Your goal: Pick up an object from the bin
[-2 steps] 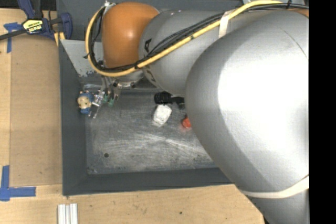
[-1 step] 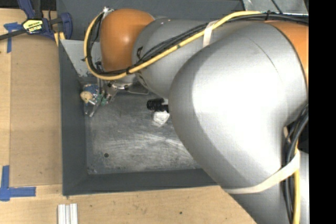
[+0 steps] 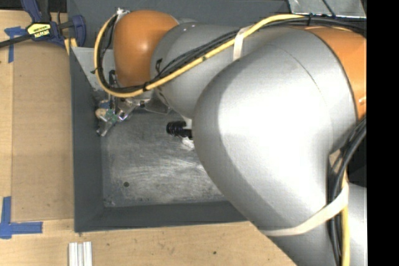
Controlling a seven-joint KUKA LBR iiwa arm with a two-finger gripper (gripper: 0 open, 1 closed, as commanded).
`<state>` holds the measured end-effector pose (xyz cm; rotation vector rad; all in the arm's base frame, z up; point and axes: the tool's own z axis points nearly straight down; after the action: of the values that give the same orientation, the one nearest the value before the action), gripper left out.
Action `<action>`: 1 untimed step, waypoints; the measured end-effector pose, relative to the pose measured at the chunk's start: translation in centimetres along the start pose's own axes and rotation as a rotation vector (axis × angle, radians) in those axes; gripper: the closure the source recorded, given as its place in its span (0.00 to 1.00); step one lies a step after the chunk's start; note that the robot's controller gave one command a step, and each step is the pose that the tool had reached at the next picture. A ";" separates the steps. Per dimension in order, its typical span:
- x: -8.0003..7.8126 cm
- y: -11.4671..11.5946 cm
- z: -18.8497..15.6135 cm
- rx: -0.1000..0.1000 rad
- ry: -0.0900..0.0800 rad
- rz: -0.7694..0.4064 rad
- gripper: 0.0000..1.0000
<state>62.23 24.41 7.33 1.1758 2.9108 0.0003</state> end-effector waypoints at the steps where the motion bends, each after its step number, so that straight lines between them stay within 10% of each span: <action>1: 0.0 0.1 -0.1 -0.002 -0.002 -0.001 1.00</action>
Offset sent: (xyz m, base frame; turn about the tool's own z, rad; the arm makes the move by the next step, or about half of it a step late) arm 0.0000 0.0000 0.0000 0.0000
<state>62.31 24.45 7.42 1.1728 2.9090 0.0018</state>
